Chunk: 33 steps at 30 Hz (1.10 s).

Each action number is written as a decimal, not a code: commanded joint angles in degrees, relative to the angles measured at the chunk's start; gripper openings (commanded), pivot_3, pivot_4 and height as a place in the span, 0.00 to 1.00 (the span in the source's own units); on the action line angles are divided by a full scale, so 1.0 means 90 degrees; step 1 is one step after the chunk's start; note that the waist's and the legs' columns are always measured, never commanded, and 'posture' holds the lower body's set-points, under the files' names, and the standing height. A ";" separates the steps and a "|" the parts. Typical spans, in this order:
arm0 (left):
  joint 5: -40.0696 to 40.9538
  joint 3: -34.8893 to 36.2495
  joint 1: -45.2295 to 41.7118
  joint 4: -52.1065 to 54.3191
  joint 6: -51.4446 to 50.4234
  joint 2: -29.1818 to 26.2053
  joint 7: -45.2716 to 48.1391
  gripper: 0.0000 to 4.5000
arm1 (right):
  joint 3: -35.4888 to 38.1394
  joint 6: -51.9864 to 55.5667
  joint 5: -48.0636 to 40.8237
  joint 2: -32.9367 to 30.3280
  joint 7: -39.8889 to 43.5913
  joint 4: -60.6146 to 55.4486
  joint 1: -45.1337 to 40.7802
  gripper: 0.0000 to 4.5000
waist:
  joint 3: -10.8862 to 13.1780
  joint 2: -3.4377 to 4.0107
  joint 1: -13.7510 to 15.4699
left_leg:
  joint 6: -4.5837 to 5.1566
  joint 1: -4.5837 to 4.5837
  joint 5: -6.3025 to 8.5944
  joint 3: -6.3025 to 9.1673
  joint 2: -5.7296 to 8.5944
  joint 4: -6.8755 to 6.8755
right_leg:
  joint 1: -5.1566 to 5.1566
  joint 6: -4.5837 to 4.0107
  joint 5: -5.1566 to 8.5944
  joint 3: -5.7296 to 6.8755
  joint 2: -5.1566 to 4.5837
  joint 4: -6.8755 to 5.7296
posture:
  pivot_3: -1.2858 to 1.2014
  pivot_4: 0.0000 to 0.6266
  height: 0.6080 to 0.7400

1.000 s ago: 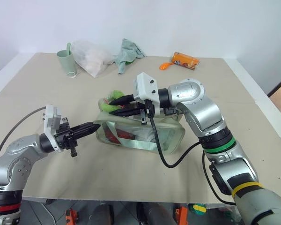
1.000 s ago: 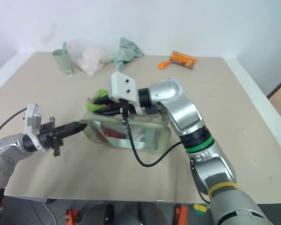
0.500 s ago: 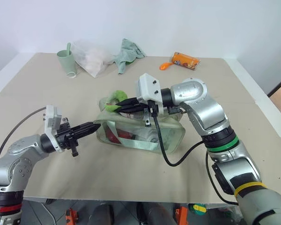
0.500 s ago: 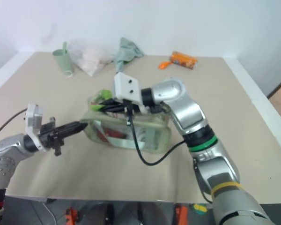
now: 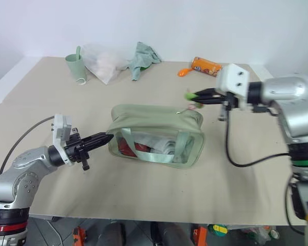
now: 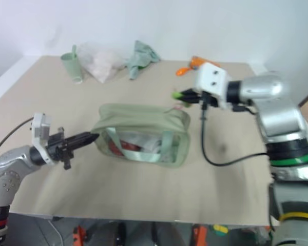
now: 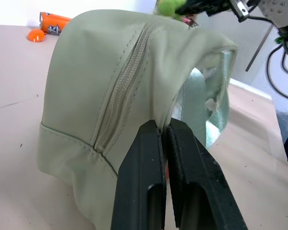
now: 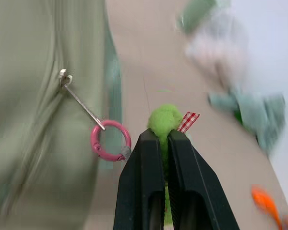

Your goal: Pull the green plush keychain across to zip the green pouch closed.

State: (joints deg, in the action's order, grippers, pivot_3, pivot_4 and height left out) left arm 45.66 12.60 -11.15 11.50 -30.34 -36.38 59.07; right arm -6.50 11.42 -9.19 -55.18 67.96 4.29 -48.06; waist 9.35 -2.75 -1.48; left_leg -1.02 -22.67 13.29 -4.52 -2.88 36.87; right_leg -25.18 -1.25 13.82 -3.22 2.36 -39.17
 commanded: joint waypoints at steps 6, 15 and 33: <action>0.0057 -0.0074 0.0093 0.0015 -0.0080 -0.0021 0.0020 0.00 | 0.0528 -0.0212 0.0806 -0.1358 -0.0319 0.0160 0.1344 0.01 | 0.0000 0.0000 -0.0003 | 0.0006 0.0015 0.0003 -0.0014 0.0004 0.0004 | 0.0011 0.0004 0.0000 -0.0013 -0.0006 0.0001 | 0.52 0.24 0.98; 0.0099 -0.0086 0.0096 0.0028 -0.0108 -0.0041 0.0011 0.00 | -0.0095 0.0260 0.0897 -0.0308 -0.0745 -0.0742 0.2385 0.01 | 0.0000 0.0002 -0.0013 | 0.0003 0.0019 -0.0003 -0.0004 -0.0006 0.0012 | 0.0017 0.0016 -0.0007 -0.0007 0.0006 -0.0001 | 0.52 0.24 0.98; 0.0460 0.0167 -0.0069 -0.0028 -0.0568 -0.0004 -0.0547 0.00 | 0.0590 0.0995 -0.0025 0.0427 -0.0630 -0.0468 0.2042 0.90 | 0.0000 0.0001 -0.0055 | 0.0002 0.0027 -0.0003 -0.0003 -0.0031 0.0019 | 0.0023 0.0014 -0.0010 -0.0003 0.0032 -0.0004 | 0.52 0.24 0.98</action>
State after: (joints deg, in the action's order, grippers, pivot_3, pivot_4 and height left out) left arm 50.09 13.16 -11.81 11.21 -35.48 -36.27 54.34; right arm -5.32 19.15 -6.71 -49.99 61.73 1.01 -27.46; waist 9.35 -2.74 -1.98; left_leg -1.01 -22.44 13.27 -4.57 -3.15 37.04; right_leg -25.00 -1.12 13.73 -3.29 2.65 -39.20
